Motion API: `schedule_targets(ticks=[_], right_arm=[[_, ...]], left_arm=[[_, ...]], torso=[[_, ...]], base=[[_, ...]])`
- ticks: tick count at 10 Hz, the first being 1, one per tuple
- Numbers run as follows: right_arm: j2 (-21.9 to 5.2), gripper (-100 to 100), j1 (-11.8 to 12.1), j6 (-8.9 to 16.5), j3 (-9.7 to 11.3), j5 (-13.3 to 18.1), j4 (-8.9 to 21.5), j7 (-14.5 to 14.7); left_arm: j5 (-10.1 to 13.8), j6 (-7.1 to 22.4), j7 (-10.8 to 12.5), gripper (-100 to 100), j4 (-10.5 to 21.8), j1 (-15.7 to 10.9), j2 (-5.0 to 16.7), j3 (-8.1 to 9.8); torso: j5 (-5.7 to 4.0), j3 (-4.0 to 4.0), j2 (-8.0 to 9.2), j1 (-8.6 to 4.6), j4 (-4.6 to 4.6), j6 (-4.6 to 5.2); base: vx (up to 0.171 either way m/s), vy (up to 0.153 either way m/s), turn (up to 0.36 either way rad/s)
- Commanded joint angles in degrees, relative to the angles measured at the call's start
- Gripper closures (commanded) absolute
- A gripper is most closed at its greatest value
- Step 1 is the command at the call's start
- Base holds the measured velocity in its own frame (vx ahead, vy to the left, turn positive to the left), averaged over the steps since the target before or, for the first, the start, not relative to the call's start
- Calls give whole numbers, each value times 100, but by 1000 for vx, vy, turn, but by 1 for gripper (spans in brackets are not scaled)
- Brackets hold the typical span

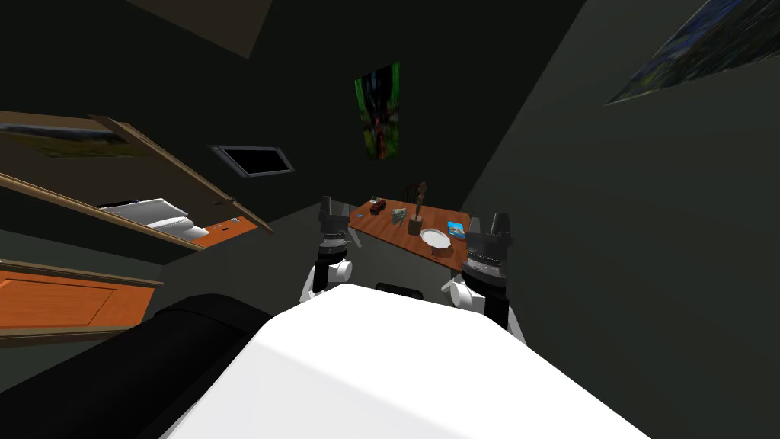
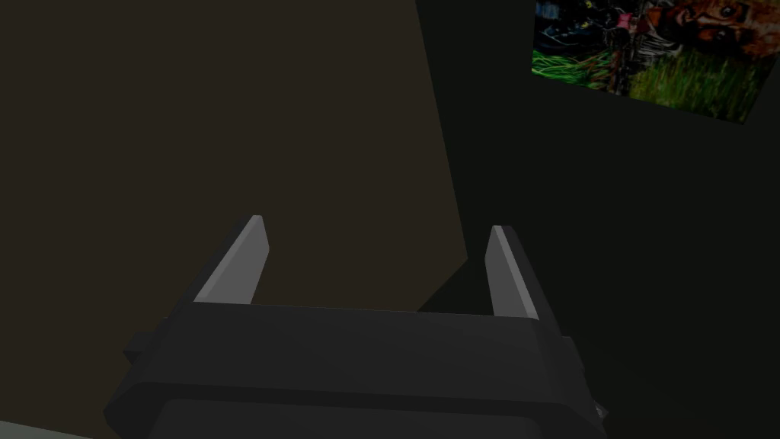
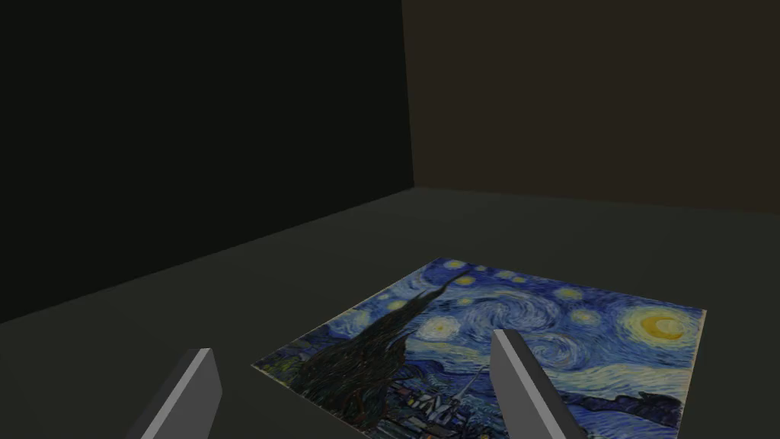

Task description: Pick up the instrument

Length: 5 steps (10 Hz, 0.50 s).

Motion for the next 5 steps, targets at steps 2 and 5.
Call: schedule_targets(ticks=[2,5], right_arm=[[-298,-100,-94,61,42,-22,177,3],[-647,-100,-234,190,102,-38,506,24]], left_arm=[[0,0,0,0,0,0,0,0],[0,0,0,0,0,-1,0,0]], torso=[[-1,5,10,-3,2,0],[0,13,23,-1,5,0]], base=[[-54,-8,6],[-62,-1,11]])
